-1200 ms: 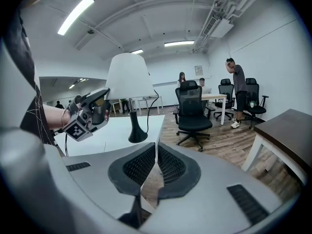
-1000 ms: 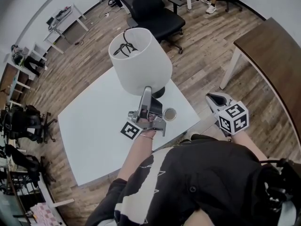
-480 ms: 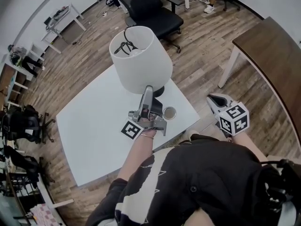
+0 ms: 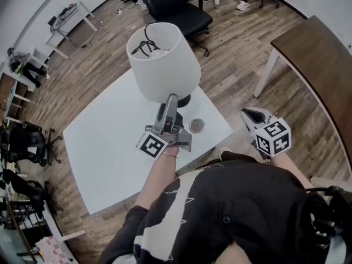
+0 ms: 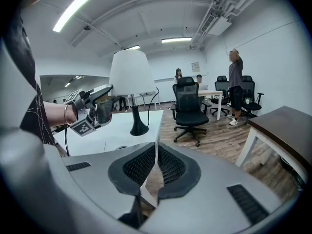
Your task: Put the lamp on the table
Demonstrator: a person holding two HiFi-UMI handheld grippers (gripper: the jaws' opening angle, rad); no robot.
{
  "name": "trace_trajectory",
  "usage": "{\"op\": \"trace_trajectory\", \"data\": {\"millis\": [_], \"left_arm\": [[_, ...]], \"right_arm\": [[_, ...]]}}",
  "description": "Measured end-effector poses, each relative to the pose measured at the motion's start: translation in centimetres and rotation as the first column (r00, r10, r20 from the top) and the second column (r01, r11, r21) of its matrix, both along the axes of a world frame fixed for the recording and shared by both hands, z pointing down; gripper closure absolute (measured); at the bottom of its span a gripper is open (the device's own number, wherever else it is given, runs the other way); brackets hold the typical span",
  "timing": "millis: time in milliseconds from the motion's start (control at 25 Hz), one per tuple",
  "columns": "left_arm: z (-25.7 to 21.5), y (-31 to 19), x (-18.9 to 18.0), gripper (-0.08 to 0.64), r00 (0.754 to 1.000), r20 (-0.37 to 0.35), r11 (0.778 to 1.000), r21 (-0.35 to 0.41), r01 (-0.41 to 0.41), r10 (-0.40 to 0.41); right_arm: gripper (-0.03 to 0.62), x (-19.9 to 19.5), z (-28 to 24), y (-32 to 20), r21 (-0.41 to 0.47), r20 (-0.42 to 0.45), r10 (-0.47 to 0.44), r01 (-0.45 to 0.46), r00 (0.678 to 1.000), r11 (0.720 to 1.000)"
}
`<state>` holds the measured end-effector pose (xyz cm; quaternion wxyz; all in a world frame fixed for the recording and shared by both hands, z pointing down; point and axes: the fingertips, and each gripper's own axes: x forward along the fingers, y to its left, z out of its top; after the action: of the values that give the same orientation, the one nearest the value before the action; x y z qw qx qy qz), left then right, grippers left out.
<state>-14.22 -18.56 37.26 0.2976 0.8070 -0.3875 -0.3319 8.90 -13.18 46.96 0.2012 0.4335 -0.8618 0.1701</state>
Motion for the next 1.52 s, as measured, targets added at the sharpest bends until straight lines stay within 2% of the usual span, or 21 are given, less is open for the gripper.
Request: {"op": "trace_trajectory", "data": {"millis": [160, 320, 400, 560, 760, 960, 1160, 1520], "left_arm": [[-0.3, 0.5, -0.6, 0.318, 0.998, 0.047, 0.999, -0.007, 0.033, -0.033], [0.6, 0.4, -0.8, 0.266, 0.995, 0.067, 0.995, -0.065, 0.072, -0.067], [1.1, 0.3, -0.6, 0.251, 0.991, 0.105, 0.992, -0.085, 0.091, -0.082], [1.4, 0.3, -0.4, 0.225, 0.967, 0.232, 0.986, -0.102, 0.131, -0.105], [1.3, 0.2, -0.6, 0.222, 0.943, 0.299, 0.978, -0.100, 0.185, -0.148], [2.0, 0.7, -0.9, 0.211, 0.927, 0.331, 0.962, -0.145, 0.232, -0.174], [2.3, 1.1, -1.3, 0.198, 0.896, 0.395, 0.946, -0.155, 0.284, -0.205], [3.0, 2.5, -2.0, 0.199, 0.893, 0.397, 0.940, -0.166, 0.297, -0.212]], "right_arm": [[0.561, -0.1, -0.2, 0.9, 0.001, 0.004, 0.007, -0.007, 1.000, 1.000], [0.561, -0.1, 0.1, 1.1, -0.002, 0.014, 0.003, -0.003, 1.000, 1.000], [0.561, 0.0, 0.1, 0.9, 0.000, 0.019, -0.002, 0.002, 1.000, 1.000], [0.561, 0.0, -0.2, 0.9, 0.008, 0.020, -0.014, 0.014, 1.000, 1.000], [0.561, 0.4, -0.2, 0.9, 0.006, 0.022, -0.018, 0.018, 1.000, 1.000], [0.561, 0.8, 0.0, 1.3, -0.003, 0.034, -0.011, 0.011, 0.999, 1.000], [0.561, 1.1, -0.2, 1.1, -0.007, 0.055, -0.004, 0.005, 0.998, 1.000], [0.561, 0.6, 0.1, 1.1, -0.009, 0.077, -0.009, 0.010, 0.997, 1.000]]}}
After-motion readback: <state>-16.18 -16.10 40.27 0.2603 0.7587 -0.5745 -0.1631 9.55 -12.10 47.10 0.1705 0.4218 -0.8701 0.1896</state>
